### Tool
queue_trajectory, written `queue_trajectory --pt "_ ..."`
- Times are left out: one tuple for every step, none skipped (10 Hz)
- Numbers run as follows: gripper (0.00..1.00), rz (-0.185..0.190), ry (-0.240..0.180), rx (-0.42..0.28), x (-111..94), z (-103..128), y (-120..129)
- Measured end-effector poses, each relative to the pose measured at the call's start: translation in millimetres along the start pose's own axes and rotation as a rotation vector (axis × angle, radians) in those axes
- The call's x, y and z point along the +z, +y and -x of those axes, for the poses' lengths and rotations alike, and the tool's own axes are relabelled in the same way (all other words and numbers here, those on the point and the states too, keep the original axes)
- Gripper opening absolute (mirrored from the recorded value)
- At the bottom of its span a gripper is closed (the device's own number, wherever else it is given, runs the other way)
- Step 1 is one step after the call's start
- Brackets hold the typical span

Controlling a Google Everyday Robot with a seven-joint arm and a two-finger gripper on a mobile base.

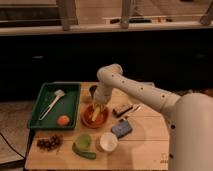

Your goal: Place banana in red bowl

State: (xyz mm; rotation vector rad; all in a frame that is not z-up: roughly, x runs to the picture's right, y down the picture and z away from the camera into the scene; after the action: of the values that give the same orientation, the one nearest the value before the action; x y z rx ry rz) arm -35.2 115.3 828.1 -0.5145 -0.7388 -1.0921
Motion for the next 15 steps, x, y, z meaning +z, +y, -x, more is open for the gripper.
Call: queue_trajectory --pt "0.78 0.001 -0.002 -0.002 -0.7 -0.1 -0.5" --pt "0.80 0.004 -0.004 -0.003 -1.0 -0.2 -0.1" --pt "0.80 0.005 -0.005 -0.006 -1.7 -0.2 -0.5" --pt "0.80 0.008 -0.005 -0.007 -2.3 -0.4 -0.3" --pt "0.80 0.008 -0.005 -0.007 -2.4 -0.7 -0.5" --pt "0.80 0.009 -0.005 -0.007 -2.6 -0.9 -0.6" --pt "0.80 0.010 -0.004 -0.007 -3.1 -1.2 -0.6" --pt "0.80 0.010 -0.003 -0.006 -3.8 -1.5 -0.7" --pt "0.80 0.010 -0.003 -0.004 -3.7 -1.8 -0.2" --pt "0.80 0.010 -0.002 -0.002 -3.8 -2.2 -0.1" --pt "0.80 0.011 -0.002 -0.001 -3.8 -2.4 -0.1" --pt "0.80 0.011 -0.001 -0.001 -4.1 -2.7 -0.1" --pt "0.80 0.011 0.000 0.000 -4.2 -2.9 0.0" --pt "0.80 0.012 0.002 0.000 -4.8 -2.9 -0.2" --pt "0.80 0.014 0.003 0.000 -4.8 -2.8 0.2"
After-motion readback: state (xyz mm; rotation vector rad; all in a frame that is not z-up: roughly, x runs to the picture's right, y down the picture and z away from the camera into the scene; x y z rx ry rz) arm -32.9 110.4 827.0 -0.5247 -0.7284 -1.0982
